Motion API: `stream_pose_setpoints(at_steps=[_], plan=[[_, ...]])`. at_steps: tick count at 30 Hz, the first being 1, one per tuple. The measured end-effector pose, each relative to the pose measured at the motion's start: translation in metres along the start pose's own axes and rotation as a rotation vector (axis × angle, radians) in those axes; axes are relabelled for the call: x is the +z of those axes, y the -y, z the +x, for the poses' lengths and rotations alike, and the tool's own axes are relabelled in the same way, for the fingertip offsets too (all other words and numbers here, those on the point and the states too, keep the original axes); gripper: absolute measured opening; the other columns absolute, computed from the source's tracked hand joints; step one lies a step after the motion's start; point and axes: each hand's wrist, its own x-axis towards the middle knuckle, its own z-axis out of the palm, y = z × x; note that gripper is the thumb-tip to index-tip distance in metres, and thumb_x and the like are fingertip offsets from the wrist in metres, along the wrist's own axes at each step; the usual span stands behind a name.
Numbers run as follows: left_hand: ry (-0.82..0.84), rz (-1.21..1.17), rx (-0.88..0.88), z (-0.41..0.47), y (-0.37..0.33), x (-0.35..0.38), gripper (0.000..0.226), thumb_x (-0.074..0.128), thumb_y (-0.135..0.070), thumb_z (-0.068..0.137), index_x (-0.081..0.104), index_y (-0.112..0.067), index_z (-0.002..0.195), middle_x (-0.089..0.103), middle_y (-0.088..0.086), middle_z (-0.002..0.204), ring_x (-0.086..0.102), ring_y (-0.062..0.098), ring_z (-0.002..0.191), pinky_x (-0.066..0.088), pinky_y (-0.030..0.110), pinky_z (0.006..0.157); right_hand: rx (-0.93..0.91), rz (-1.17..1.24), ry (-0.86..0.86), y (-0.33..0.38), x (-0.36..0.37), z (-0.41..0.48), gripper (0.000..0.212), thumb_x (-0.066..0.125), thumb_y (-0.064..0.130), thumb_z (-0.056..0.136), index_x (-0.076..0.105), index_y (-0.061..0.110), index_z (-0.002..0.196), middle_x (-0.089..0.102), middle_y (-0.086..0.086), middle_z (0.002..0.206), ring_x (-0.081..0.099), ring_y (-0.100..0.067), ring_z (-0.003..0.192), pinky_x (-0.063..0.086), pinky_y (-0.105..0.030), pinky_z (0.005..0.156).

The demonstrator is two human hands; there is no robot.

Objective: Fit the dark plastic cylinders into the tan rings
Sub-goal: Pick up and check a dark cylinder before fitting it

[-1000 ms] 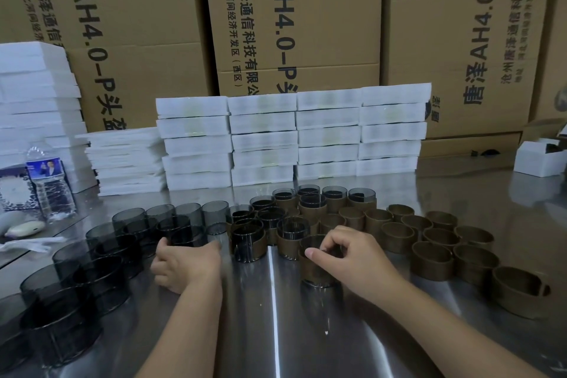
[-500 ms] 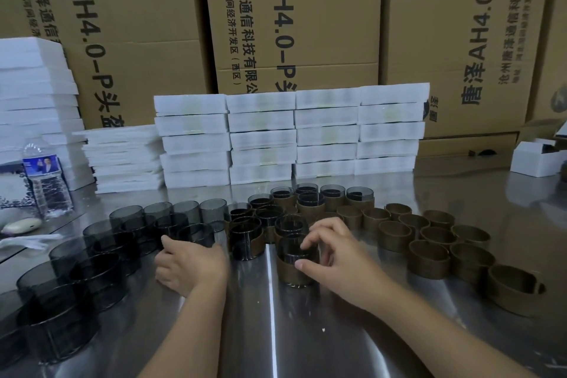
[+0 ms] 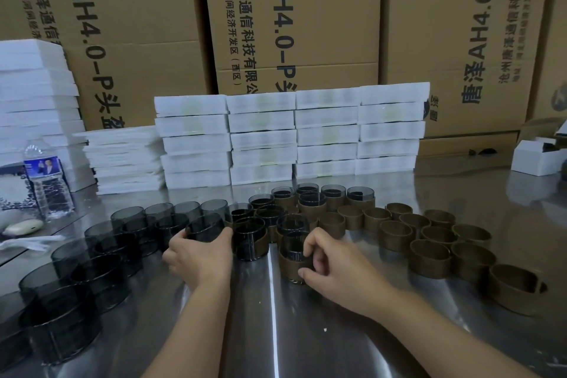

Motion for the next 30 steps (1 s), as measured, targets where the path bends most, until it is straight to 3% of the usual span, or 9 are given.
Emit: stream_pose_setpoints(at_steps=[4, 9, 13, 15, 23, 27, 30], plan=[[0.035, 0.032, 0.073, -0.006, -0.001, 0.003, 0.078, 0.084, -0.024, 0.071, 0.043, -0.006, 0.134, 0.037, 0.018, 0.14, 0.041, 0.035, 0.127, 0.038, 0.044, 0.101, -0.009, 0.018, -0.011, 0.001, 0.001, 0.0, 0.023, 0.066, 0.029, 0.086, 0.044, 0.035, 0.088, 0.057, 0.009, 0.071, 0.052, -0.002, 0.065, 0.045, -0.025, 0.066], [0.087, 0.066, 0.119, -0.01, 0.0, 0.007, 0.082, 0.085, -0.028, 0.072, 0.041, -0.009, 0.137, 0.037, 0.015, 0.141, 0.045, 0.034, 0.125, 0.043, 0.042, 0.088, -0.029, 0.022, 0.029, 0.002, 0.006, 0.001, 0.019, 0.065, 0.029, 0.088, 0.054, 0.034, 0.103, 0.058, 0.015, 0.091, 0.057, -0.004, 0.086, 0.048, -0.028, 0.082], [0.106, 0.059, 0.129, -0.009, 0.002, 0.008, 0.082, 0.086, -0.027, 0.07, 0.041, -0.009, 0.137, 0.037, 0.015, 0.141, 0.044, 0.032, 0.125, 0.041, 0.04, 0.096, -0.022, -0.056, 0.083, -0.006, 0.007, 0.001, 0.05, 0.063, 0.038, 0.089, 0.045, 0.032, 0.136, 0.042, 0.018, 0.134, 0.044, -0.002, 0.121, 0.037, -0.018, 0.099], [0.121, 0.038, 0.127, -0.009, 0.003, 0.01, 0.082, 0.086, -0.027, 0.069, 0.041, -0.01, 0.136, 0.037, 0.014, 0.139, 0.044, 0.031, 0.123, 0.041, 0.039, 0.094, -0.024, -0.074, 0.097, -0.009, 0.008, 0.001, 0.059, 0.062, 0.041, 0.09, 0.037, 0.033, 0.143, 0.033, 0.02, 0.14, 0.038, -0.001, 0.127, 0.03, -0.014, 0.099], [0.189, 0.041, 0.138, -0.01, 0.005, 0.014, 0.079, 0.087, -0.029, 0.066, 0.045, -0.012, 0.131, 0.04, 0.011, 0.135, 0.048, 0.027, 0.119, 0.043, 0.037, 0.093, -0.184, -0.087, 0.054, 0.001, 0.012, -0.001, 0.039, 0.06, 0.037, 0.09, 0.052, 0.043, 0.127, 0.039, 0.021, 0.096, 0.039, 0.01, 0.092, 0.031, -0.004, 0.078], [0.206, 0.003, 0.127, -0.012, 0.004, 0.014, 0.078, 0.087, -0.031, 0.067, 0.045, -0.012, 0.13, 0.041, 0.009, 0.132, 0.048, 0.024, 0.113, 0.041, 0.034, 0.089, -0.213, -0.252, 0.107, 0.005, 0.019, 0.0, 0.044, 0.052, 0.046, 0.092, 0.048, 0.042, 0.136, 0.039, 0.017, 0.095, 0.043, -0.006, 0.103, 0.029, -0.019, 0.082], [0.195, -0.079, 0.098, -0.013, 0.0, 0.012, 0.077, 0.086, -0.033, 0.068, 0.045, -0.013, 0.13, 0.041, 0.005, 0.129, 0.044, 0.017, 0.101, 0.041, 0.032, 0.085, -0.163, -0.309, 0.108, 0.001, 0.019, 0.0, 0.047, 0.048, 0.049, 0.094, 0.042, 0.043, 0.141, 0.039, 0.015, 0.095, 0.043, -0.011, 0.106, 0.026, -0.022, 0.084]])
